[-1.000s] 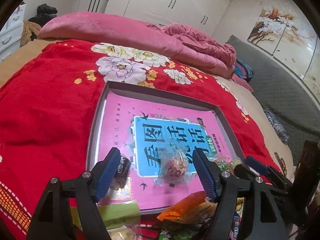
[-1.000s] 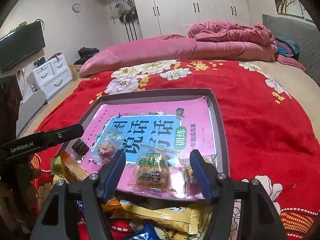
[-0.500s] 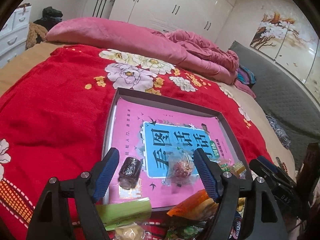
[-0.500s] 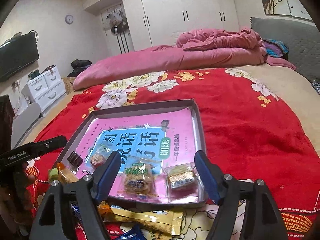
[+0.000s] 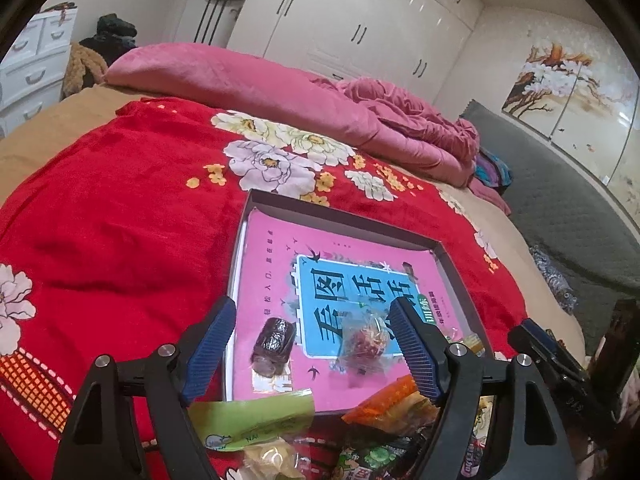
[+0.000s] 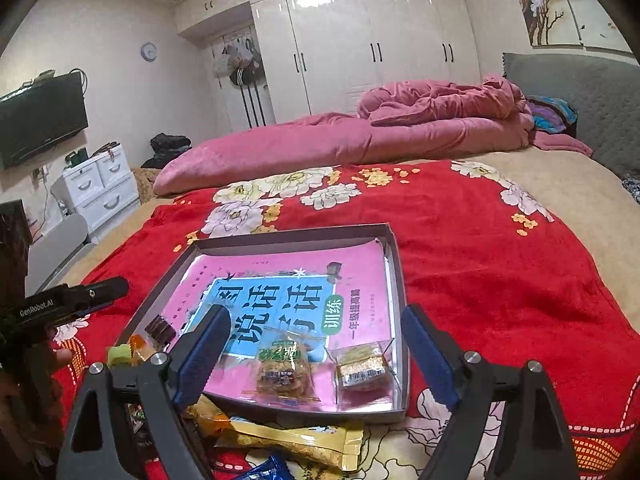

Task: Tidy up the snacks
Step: 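Withdraw both tools from the tray toward the snack pile, then reach both tools down into the snack pile beside the tray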

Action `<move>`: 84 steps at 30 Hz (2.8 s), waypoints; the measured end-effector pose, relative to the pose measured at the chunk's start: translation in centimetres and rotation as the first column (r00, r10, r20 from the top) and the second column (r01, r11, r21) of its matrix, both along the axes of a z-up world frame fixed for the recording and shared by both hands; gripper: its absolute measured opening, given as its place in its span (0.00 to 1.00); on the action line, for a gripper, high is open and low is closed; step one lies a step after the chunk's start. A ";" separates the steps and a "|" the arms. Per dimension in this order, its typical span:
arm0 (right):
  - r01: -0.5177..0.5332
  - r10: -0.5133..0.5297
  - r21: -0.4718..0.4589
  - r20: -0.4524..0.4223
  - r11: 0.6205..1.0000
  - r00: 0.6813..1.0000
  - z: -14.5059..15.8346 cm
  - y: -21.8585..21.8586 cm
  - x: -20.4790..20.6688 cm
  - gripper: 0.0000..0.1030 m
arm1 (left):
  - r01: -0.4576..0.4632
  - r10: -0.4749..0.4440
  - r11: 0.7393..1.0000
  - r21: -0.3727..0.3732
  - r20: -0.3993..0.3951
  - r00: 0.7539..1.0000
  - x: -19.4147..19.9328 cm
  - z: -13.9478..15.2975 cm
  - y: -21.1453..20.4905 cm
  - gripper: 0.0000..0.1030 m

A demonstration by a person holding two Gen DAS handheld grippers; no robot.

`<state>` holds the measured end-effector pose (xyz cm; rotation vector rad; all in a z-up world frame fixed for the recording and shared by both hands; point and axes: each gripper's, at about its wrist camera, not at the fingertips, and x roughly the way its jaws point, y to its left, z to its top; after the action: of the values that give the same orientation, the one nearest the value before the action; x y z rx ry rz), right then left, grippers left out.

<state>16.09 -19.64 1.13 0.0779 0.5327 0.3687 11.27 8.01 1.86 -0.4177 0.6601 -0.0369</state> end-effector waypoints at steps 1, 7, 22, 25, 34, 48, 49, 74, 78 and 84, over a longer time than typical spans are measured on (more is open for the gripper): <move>0.000 0.000 -0.002 0.002 1.000 1.000 0.0 0.0 -0.1 0.85 | 0.000 0.000 1.000 0.000 0.002 1.000 -0.1 0.1 0.0 0.78; 0.008 -0.008 0.000 0.013 1.000 1.000 0.1 -0.2 -0.3 0.87 | 0.004 -0.004 1.000 -0.003 0.010 1.000 -0.5 0.4 -0.3 0.78; -0.017 0.017 -0.010 0.022 1.000 1.000 0.3 0.0 -1.2 0.89 | 0.044 -0.044 0.999 0.014 0.003 0.999 -1.4 0.6 -2.2 0.78; -0.025 0.025 -0.010 0.023 1.000 0.999 0.4 0.1 -1.5 0.89 | 0.052 -0.052 0.998 0.020 0.000 0.999 -1.6 0.6 -2.6 0.78; -0.052 0.052 -0.028 0.026 0.998 0.998 0.4 0.6 -2.6 0.89 | 0.072 -0.071 0.997 0.028 -0.011 0.997 -2.4 0.6 -3.8 0.78; -0.099 0.101 -0.065 0.026 0.993 0.995 0.4 1.8 -4.5 0.89 | 0.087 -0.086 0.996 0.026 -0.036 0.996 -3.2 0.3 -5.1 0.78; -0.104 0.106 -0.067 0.025 0.992 0.994 0.3 2.0 -4.7 0.89 | 0.086 -0.085 0.996 0.025 -0.037 0.996 -3.2 0.3 -5.1 0.78; -0.156 0.155 -0.103 -0.018 0.982 0.988 -0.6 3.1 -7.3 0.89 | 0.090 -0.090 0.996 0.000 -0.082 0.993 -4.9 -0.2 -5.7 0.78; -0.167 0.165 -0.112 -0.027 0.980 0.986 -0.7 3.5 -7.7 0.89 | 0.089 -0.090 0.996 -0.014 -0.096 0.991 -5.1 -0.4 -5.7 0.78; -0.191 0.186 -0.130 -0.048 0.973 0.981 -1.2 4.3 -8.1 0.89 | 0.087 -0.090 0.996 -0.029 -0.111 0.990 -5.4 -0.8 -5.6 0.78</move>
<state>7.95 -15.37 -0.09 -0.0966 0.6004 0.5164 5.92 2.39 1.08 -0.4153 0.7896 -0.1059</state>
